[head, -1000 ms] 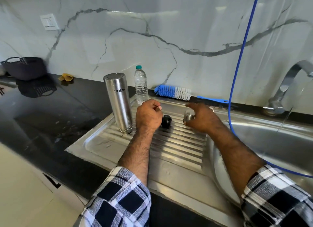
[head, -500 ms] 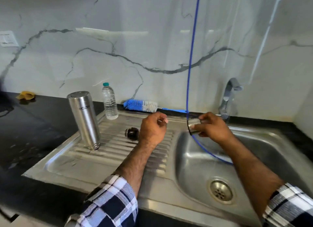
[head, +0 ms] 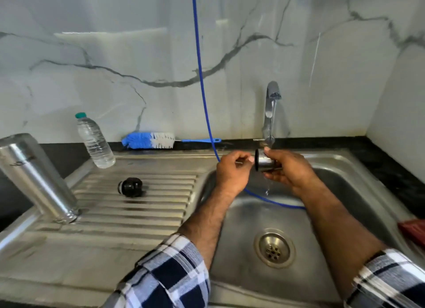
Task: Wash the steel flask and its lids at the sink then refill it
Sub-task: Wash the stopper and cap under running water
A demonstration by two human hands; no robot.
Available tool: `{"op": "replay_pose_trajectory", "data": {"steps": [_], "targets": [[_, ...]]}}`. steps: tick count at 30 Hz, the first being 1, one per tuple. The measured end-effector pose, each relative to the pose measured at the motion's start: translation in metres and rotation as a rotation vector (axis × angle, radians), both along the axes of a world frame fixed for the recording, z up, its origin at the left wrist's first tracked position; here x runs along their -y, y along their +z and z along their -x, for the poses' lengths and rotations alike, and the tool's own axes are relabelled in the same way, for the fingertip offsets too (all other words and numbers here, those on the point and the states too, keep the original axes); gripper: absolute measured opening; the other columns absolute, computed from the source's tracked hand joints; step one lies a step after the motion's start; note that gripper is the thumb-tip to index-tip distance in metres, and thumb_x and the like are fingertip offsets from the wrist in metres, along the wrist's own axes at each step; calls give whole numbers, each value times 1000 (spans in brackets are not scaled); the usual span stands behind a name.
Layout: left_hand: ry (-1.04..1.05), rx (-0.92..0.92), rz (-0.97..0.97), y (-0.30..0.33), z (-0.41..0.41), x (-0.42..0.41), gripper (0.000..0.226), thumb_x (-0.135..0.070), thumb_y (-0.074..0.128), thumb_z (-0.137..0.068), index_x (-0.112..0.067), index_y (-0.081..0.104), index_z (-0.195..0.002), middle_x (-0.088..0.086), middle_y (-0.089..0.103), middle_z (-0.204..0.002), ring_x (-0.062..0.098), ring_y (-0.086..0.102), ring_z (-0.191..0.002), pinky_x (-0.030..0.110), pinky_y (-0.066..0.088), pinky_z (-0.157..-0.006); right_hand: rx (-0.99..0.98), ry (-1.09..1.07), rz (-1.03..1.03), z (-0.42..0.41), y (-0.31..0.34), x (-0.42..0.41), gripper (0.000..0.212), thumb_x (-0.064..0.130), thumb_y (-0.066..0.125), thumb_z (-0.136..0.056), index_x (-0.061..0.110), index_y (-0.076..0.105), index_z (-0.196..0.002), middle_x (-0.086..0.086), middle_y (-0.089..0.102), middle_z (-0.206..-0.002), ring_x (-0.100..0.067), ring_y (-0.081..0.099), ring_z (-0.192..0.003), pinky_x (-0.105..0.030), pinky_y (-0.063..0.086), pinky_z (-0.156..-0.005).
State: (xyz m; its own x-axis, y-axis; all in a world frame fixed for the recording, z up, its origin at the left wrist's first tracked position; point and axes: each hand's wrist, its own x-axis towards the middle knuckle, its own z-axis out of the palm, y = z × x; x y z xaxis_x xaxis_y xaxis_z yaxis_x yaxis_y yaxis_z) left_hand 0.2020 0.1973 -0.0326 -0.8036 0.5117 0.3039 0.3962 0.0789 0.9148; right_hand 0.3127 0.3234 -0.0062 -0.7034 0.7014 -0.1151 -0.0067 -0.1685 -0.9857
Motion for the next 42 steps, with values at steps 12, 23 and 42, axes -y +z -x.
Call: {"op": "replay_pose_trajectory", "data": {"steps": [12, 23, 42], "targets": [[-92, 78, 24, -7, -18, -8, 19, -6, 82, -91, -5, 80, -110, 1, 77, -90, 2, 67, -73, 13, 55, -75, 115, -89, -37, -7, -7, -1, 35, 48, 72, -98, 14, 75, -109, -12, 79, -96, -27, 79, -86, -41, 67, -77], [-196, 271, -90, 10, -22, -17, 12, 6, 71, -95, -5, 75, -94, -1, 70, -76, -5, 63, -58, 12, 52, -62, 90, -20, -388, 5, -6, 9, 31, 50, 52, -105, 27, 70, -99, -3, 72, -80, -12, 60, -62, -27, 41, -54], [-200, -128, -123, 6, -10, -14, 10, -6, 74, -94, -5, 78, -103, -2, 77, -90, 1, 70, -79, 25, 58, -83, 75, -50, -248, 14, 13, 8, 31, 43, 52, -104, 18, 67, -94, -5, 64, -75, -18, 56, -56, -22, 37, -41]]}}
